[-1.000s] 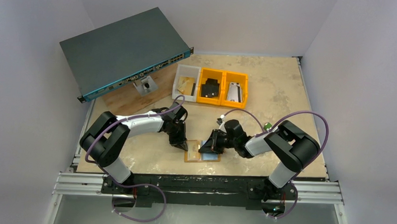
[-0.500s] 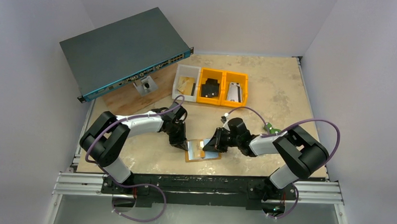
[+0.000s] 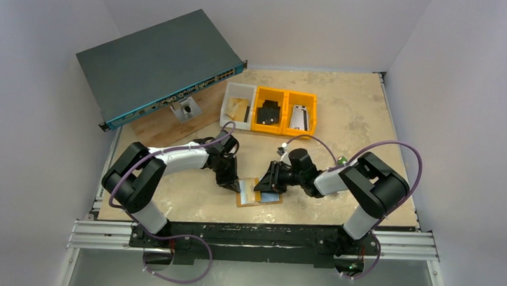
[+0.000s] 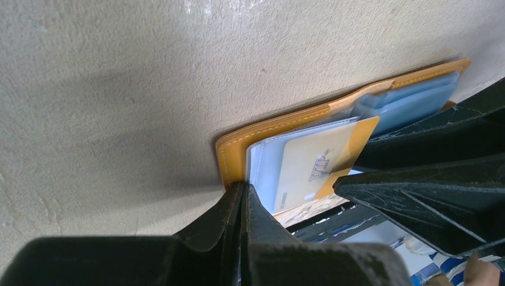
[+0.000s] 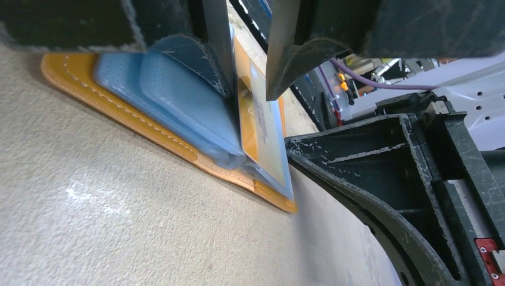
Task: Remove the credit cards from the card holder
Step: Remove the credit card from the card holder.
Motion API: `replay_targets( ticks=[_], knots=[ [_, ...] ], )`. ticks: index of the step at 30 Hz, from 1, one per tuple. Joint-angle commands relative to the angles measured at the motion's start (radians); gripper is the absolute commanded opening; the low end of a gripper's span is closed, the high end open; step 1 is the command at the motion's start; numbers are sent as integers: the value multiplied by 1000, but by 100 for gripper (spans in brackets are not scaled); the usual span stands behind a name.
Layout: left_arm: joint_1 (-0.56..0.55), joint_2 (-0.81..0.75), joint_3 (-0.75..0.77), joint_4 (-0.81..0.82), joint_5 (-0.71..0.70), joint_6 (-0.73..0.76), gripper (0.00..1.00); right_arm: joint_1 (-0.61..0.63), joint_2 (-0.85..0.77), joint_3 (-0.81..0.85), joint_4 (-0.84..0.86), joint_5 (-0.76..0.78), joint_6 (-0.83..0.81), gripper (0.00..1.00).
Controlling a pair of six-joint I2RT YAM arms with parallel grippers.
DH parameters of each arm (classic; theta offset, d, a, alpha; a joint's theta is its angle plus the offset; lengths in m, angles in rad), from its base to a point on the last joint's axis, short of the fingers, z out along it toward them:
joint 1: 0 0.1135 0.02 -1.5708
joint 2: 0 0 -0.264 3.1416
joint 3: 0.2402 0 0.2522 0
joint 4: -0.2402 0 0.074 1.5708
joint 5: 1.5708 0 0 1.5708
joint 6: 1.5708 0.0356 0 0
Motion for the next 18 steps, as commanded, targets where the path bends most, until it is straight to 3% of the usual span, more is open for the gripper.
replay_targets(
  ticks=[1,9,18],
  knots=[
    [2,45,-35,-1,-85,11,0,-2,44,6,-11,30,-22,24],
    [4,44,-38,-1,-85,11,0,-4,-8,-7,-53,51,-29,3],
    [27,17,-73,-1,-85,11,0,-34,-135,3,-242,131,-99,0]
  ],
)
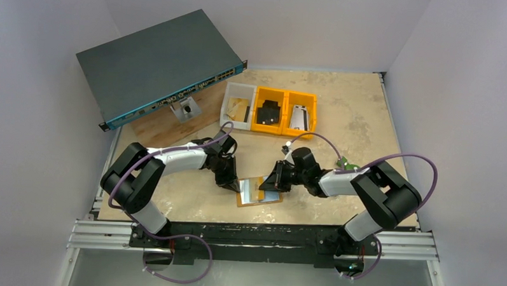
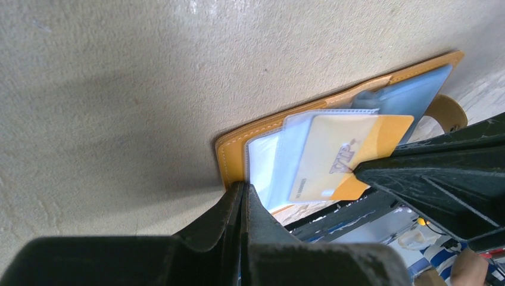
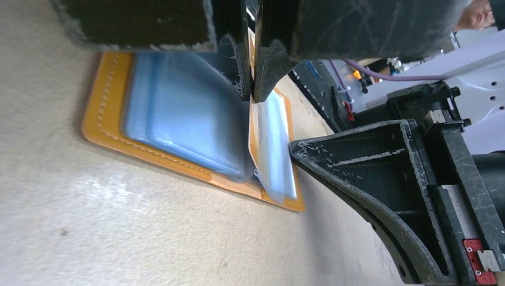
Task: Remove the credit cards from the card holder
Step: Remove the credit card from the card holder, then place the credit card in the storage box.
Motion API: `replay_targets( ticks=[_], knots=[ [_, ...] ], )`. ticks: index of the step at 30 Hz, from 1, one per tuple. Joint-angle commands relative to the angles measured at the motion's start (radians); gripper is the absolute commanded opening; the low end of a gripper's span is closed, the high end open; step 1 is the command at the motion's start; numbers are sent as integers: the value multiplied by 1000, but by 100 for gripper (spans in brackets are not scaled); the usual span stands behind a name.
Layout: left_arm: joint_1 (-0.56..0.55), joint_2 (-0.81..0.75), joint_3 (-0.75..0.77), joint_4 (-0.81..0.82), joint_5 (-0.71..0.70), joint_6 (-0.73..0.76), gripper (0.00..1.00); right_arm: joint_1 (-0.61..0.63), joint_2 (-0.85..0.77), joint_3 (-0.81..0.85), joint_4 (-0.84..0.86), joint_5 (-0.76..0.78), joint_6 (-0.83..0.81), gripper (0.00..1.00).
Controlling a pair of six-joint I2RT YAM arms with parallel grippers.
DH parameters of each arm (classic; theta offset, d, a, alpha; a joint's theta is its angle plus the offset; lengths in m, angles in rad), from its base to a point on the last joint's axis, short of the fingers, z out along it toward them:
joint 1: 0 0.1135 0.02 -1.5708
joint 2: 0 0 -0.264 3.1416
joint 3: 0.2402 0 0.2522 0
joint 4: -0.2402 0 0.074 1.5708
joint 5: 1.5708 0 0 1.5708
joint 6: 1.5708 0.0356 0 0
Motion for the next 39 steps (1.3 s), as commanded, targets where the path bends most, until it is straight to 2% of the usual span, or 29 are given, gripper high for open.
replay_targets(
  ticks=[1,28,35,39],
  knots=[
    [13,20,-57,-20,-106,13,0,-29,-44,3,-127,77,-68,0],
    [17,-7,-63,-20,-106,13,0,-108,-219,25,-383,127,-183,1],
    [17,-51,-36,-20,-106,13,0,-130,-360,114,-548,184,-201,1],
    [15,-94,-5,-20,-106,13,0,-159,-379,201,-619,243,-216,1]
  ],
)
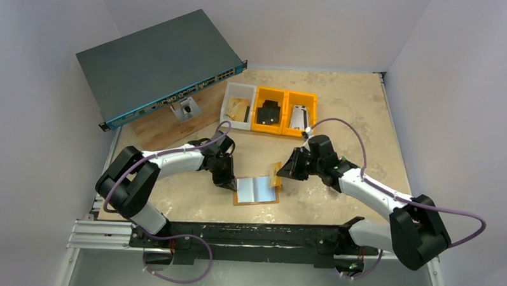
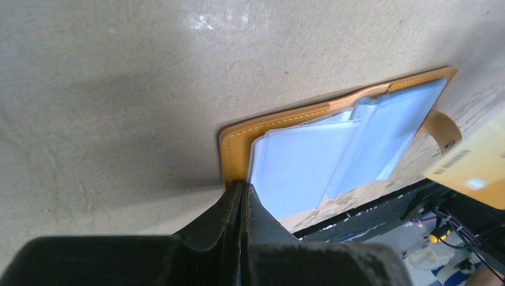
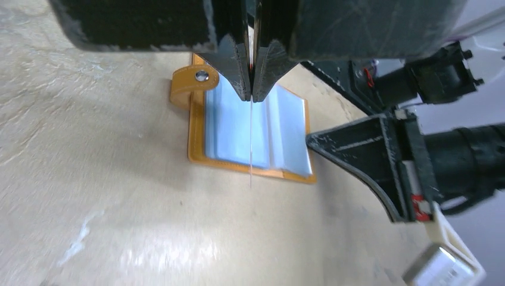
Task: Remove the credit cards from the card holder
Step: Place the credit card in the storage box.
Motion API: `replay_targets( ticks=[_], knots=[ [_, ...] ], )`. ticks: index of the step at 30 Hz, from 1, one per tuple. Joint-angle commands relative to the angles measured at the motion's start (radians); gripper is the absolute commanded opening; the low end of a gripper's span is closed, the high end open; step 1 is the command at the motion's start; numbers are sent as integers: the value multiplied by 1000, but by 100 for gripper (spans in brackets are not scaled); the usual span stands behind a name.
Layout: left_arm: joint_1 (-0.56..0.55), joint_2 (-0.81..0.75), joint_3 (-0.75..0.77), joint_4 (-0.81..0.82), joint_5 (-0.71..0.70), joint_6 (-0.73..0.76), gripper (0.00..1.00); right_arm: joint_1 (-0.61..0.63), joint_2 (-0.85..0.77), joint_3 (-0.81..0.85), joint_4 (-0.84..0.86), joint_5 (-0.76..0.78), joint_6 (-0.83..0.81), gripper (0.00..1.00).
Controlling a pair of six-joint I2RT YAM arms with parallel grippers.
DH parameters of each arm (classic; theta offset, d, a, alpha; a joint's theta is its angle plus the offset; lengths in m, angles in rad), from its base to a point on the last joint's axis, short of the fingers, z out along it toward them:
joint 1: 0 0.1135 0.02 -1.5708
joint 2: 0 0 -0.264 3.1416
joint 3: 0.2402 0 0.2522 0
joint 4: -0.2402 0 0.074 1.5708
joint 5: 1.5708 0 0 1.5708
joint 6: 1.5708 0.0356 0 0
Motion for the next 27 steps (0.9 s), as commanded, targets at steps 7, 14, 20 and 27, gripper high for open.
replay_targets(
  ticks=[7,14,20,27],
  knots=[
    [-3,-106,97,-29,-79,11,0,-150,61,309,-150,151,-94,0],
    [-4,-149,119,-29,-79,11,0,-203,183,490,-160,120,-131,0],
    [-1,-245,88,-29,-79,11,0,-202,293,575,-67,34,-86,0],
    [39,-352,5,-29,-79,11,0,-174,471,698,90,-58,6,0]
  ],
)
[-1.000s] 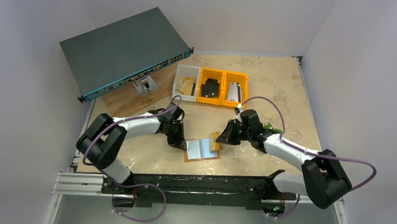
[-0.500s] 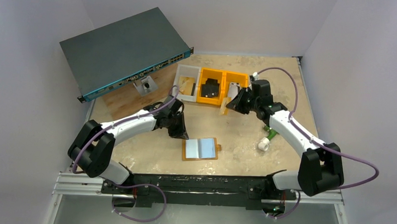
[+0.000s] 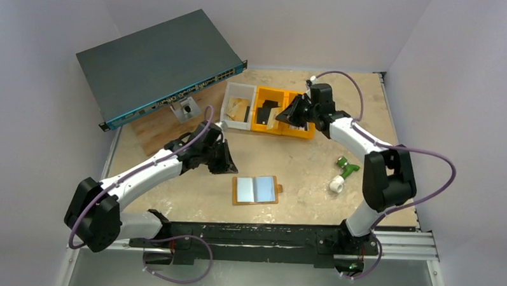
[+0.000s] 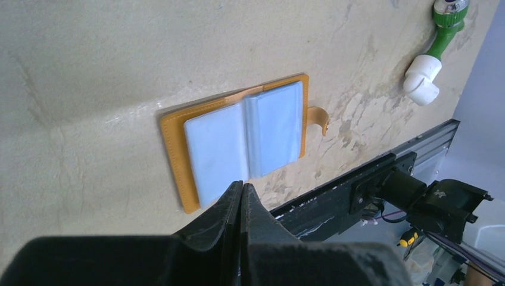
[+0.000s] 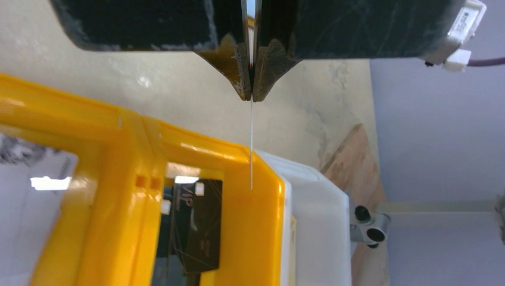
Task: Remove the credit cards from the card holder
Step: Place the credit card in the storage box.
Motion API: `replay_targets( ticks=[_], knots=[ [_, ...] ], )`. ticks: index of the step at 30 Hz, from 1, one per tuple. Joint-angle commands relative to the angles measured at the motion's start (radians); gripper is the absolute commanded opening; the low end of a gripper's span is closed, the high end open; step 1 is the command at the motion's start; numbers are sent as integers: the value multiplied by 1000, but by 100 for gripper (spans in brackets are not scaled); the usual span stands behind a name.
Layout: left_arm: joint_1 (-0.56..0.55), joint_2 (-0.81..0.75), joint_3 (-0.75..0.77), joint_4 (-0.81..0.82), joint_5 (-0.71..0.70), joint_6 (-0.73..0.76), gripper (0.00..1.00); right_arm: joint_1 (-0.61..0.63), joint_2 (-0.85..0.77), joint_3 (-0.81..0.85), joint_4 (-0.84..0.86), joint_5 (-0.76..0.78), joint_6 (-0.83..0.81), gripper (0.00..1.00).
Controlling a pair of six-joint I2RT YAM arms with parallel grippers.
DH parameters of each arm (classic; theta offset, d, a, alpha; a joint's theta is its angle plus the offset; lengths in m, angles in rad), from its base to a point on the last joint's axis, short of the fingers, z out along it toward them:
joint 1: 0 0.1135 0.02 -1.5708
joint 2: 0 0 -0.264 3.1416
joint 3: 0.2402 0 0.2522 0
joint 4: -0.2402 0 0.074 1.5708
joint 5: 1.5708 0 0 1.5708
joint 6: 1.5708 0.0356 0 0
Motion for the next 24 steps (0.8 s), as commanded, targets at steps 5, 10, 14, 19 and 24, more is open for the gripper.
replay_targets(
  ticks=[5,10,14,19,24],
  knots=[
    [72,-108,-107,10,-8,10,0,83,193,252,130,-41,64,0],
    [98,-149,-134,10,-8,10,0,129,331,385,114,5,73,0],
    [108,-175,-145,10,-8,10,0,151,422,477,90,27,77,1],
    [111,-191,-157,10,-8,10,0,160,498,560,74,50,91,6],
    [112,-194,-167,10,-8,10,0,161,535,596,73,45,91,26]
  ],
)
